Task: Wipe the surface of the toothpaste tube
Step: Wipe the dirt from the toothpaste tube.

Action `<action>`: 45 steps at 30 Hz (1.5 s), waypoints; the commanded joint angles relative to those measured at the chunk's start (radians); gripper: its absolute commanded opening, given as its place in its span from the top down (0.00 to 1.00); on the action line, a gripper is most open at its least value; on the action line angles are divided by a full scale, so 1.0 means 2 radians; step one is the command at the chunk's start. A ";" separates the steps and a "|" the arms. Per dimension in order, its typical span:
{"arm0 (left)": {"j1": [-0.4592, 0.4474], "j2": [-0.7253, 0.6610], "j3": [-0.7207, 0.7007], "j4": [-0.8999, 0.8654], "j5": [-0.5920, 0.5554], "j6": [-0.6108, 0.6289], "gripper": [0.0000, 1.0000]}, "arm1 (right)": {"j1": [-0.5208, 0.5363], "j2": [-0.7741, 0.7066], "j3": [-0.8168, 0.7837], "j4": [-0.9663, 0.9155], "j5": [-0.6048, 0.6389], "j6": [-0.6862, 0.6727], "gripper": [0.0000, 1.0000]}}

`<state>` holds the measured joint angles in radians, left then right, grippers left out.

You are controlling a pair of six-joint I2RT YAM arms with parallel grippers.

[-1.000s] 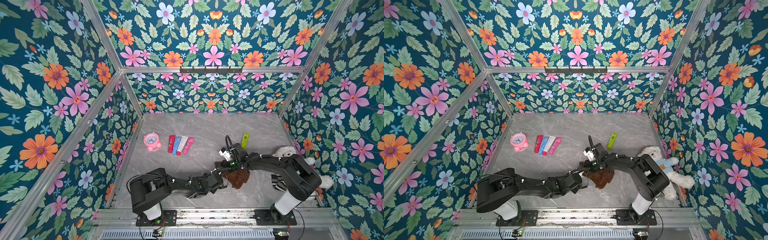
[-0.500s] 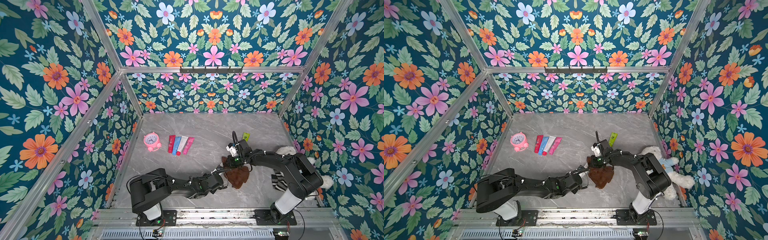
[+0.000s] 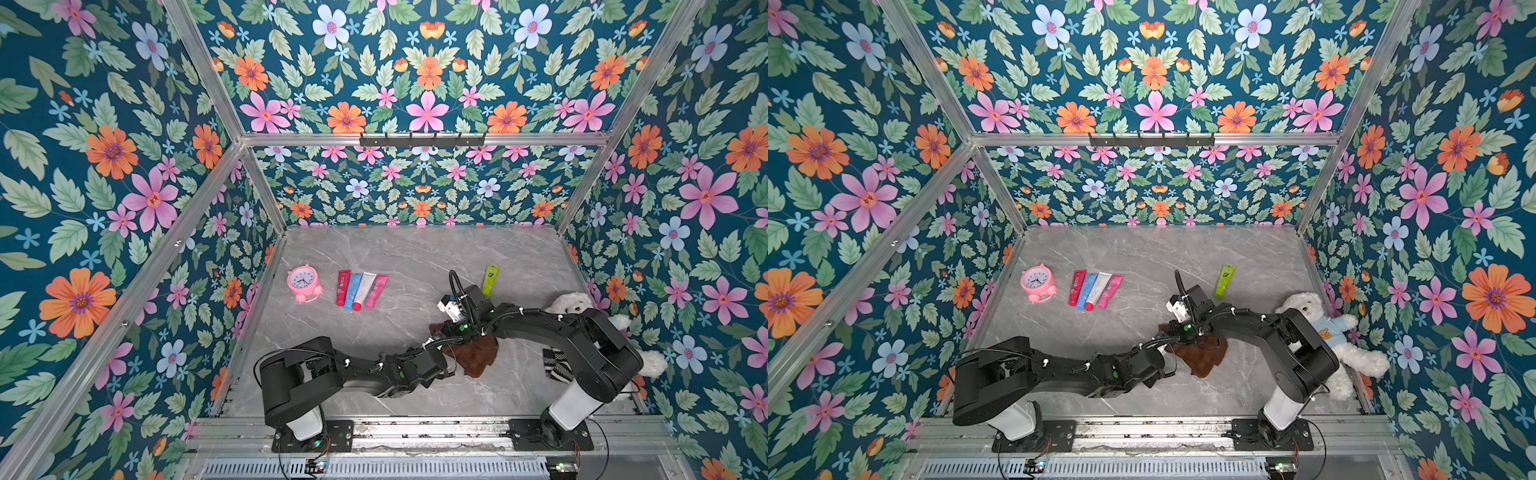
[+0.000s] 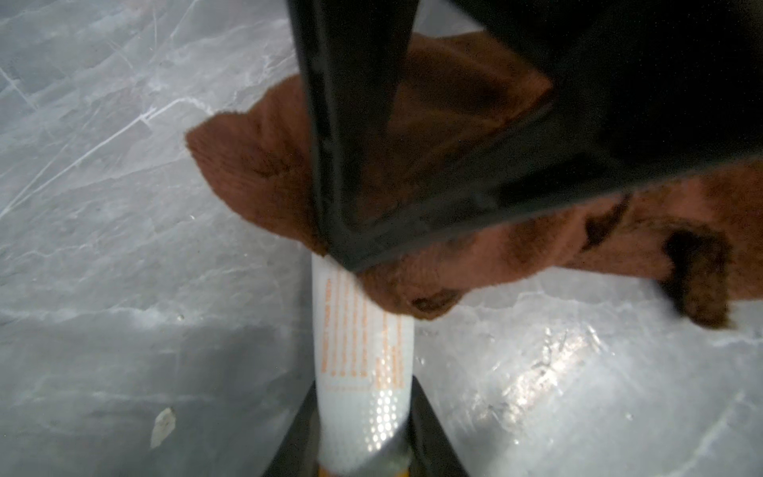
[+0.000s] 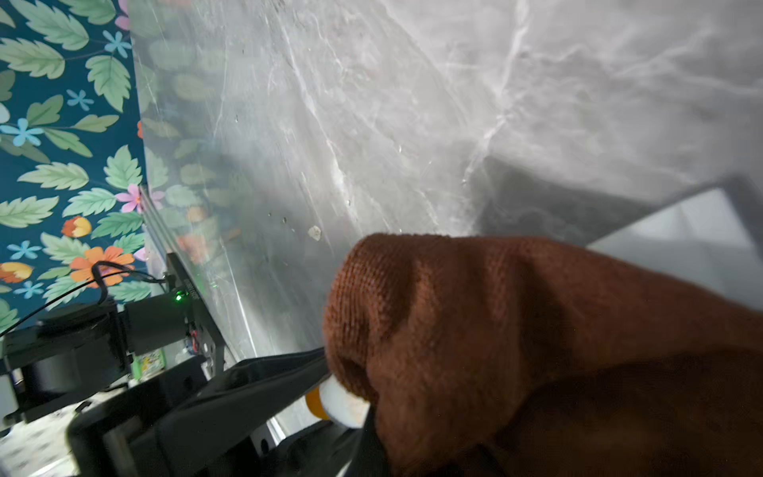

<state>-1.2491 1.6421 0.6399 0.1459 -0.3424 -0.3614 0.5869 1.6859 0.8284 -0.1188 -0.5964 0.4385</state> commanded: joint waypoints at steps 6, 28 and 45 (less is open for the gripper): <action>-0.001 0.003 -0.006 -0.065 0.022 0.015 1.00 | -0.065 0.016 -0.001 -0.041 0.048 -0.023 1.00; -0.002 0.003 -0.005 -0.067 0.021 0.014 1.00 | -0.006 0.004 0.004 -0.006 -0.019 0.013 1.00; 0.006 -0.028 -0.016 -0.078 0.008 -0.019 1.00 | -0.077 -0.056 0.023 -0.134 0.139 -0.049 1.00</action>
<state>-1.2469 1.5967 0.6170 0.1089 -0.3378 -0.3618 0.4347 1.6024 0.8837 -0.3294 -0.3588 0.3660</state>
